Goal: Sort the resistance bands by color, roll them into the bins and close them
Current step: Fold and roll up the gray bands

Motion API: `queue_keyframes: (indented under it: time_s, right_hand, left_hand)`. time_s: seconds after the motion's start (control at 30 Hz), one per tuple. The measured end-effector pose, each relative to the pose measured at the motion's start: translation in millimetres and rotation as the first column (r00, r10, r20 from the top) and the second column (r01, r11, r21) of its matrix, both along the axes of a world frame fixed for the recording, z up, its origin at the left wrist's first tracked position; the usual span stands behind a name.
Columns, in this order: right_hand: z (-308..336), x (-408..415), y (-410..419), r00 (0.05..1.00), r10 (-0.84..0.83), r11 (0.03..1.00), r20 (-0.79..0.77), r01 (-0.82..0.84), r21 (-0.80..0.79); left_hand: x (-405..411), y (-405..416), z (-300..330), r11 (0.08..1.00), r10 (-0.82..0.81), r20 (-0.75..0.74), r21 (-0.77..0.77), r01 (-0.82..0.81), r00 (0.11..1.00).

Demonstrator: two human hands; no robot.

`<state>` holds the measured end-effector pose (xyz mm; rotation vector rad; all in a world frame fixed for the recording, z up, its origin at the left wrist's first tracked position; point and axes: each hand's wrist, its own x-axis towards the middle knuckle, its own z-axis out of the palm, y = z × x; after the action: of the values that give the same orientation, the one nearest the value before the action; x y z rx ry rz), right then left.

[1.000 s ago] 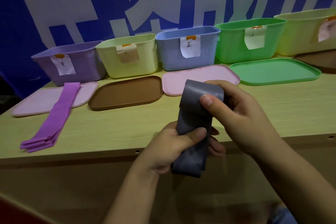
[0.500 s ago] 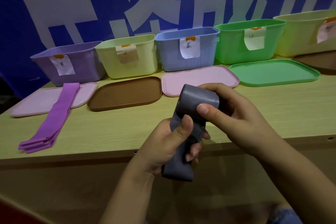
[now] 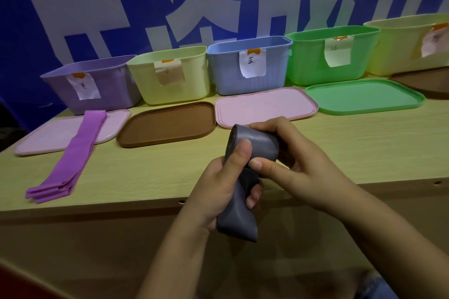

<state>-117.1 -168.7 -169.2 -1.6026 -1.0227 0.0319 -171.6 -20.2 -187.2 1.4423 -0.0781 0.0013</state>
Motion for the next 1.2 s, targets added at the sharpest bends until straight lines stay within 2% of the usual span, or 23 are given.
queue_keyframes:
  time_s: [0.1,0.17,0.23,0.33,0.47,0.6,0.77,0.83,0.9,1.03,1.2]
  right_hand:
    - [3,5,-5,0.979,0.106,0.994,-0.177,-0.099,0.051]
    - [3,8,-9,0.916,0.223,0.974,-0.334,-0.197,0.110]
    - [6,10,-12,0.847,0.262,0.965,-0.461,-0.230,0.127]
    - [9,7,-9,0.916,0.156,0.987,-0.369,-0.157,0.029]
    - [14,2,-6,0.970,0.045,0.999,-0.239,-0.040,0.027]
    - [24,6,-13,0.988,-0.078,0.994,-0.137,0.088,0.069]
    - [30,4,-13,0.988,-0.085,0.995,-0.128,0.091,0.042]
    - [31,4,-11,0.988,-0.080,0.996,-0.132,0.086,0.038]
    - [33,5,-13,0.984,-0.042,0.998,-0.176,0.049,0.038]
    - [39,11,-18,0.913,0.121,0.992,-0.389,-0.095,0.086]
    - [47,12,-20,0.872,0.260,0.965,-0.414,-0.241,0.099]
  left_hand:
    - [-4,3,4,1.000,-0.020,0.008,0.010,0.020,1.000]
    - [-5,4,7,0.998,-0.057,0.025,0.035,0.056,0.998]
    - [-6,5,9,0.994,-0.098,0.026,0.040,0.097,0.995]
    - [-8,6,9,0.990,-0.138,-0.004,-0.005,0.138,0.990]
    - [-4,12,7,0.983,-0.158,-0.036,-0.104,0.154,0.987]
    - [-2,19,9,0.996,-0.045,-0.038,0.071,0.047,0.998]
    - [0,7,10,0.972,-0.006,0.008,0.236,0.004,1.000]
    - [0,3,8,0.985,-0.009,0.021,0.171,0.005,1.000]
    - [-3,3,7,0.993,-0.077,0.012,0.088,0.076,0.997]
    - [-1,10,6,0.994,-0.106,-0.032,-0.008,0.106,0.994]
    - [2,1,10,0.890,-0.411,0.010,-0.213,0.404,0.911]
